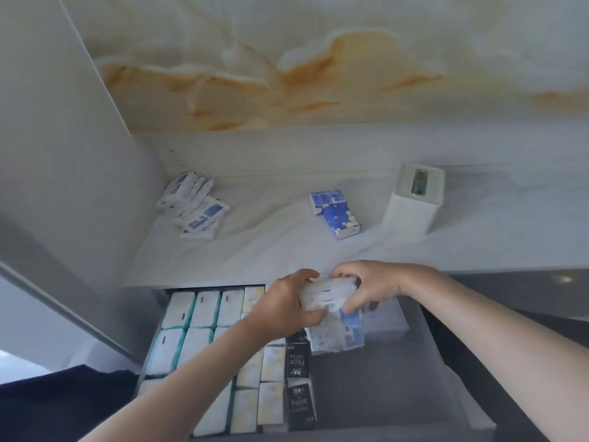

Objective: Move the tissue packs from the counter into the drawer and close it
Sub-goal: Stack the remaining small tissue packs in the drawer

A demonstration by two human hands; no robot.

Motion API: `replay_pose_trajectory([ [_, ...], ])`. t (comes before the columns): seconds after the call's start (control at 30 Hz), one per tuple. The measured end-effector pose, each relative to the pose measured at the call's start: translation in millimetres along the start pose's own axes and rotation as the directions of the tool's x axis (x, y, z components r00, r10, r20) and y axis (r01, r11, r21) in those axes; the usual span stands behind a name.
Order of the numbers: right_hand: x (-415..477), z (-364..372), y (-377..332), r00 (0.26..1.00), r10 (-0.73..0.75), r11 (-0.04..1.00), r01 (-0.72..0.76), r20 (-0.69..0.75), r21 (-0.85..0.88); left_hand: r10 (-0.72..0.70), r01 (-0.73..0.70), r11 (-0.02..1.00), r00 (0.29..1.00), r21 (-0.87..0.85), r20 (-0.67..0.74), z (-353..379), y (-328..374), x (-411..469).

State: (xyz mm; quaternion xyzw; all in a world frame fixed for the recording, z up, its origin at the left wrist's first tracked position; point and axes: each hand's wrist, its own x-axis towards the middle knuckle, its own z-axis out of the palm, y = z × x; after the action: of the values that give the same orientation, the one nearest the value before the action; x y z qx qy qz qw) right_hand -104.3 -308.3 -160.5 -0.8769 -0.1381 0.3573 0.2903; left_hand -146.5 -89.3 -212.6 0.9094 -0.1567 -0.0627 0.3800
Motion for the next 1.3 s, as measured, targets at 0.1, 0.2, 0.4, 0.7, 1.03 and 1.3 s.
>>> replay_pose_trajectory([
  [0.1,-8,23,8,0.985,0.155,0.935,-0.12,0.079,-0.334,-0.032,0.04,0.998,0.991,-0.055,0.132,35,-1,-11],
  [0.2,1,58,17,0.98,0.195,0.803,-0.138,0.037,-0.579,-0.04,0.038,0.999,0.98,0.014,0.193,61,-8,-9],
  [0.4,42,94,55,0.985,0.057,0.848,-0.135,-0.166,-0.512,-0.033,-0.031,0.926,0.986,0.376,0.163,83,-38,5],
  [0.7,74,140,92,0.918,0.001,0.775,-0.251,-0.397,-0.58,-0.036,-0.117,0.721,0.978,0.683,0.206,94,-58,20],
  [1.03,92,152,99,0.899,0.328,0.935,-0.265,-0.291,0.234,-0.129,-0.082,0.693,0.963,0.717,0.236,105,-65,22],
  [1.3,88,148,96,0.917,0.316,0.929,-0.248,-0.243,0.275,-0.116,-0.084,0.691,0.968,0.718,0.224,107,-67,24],
])
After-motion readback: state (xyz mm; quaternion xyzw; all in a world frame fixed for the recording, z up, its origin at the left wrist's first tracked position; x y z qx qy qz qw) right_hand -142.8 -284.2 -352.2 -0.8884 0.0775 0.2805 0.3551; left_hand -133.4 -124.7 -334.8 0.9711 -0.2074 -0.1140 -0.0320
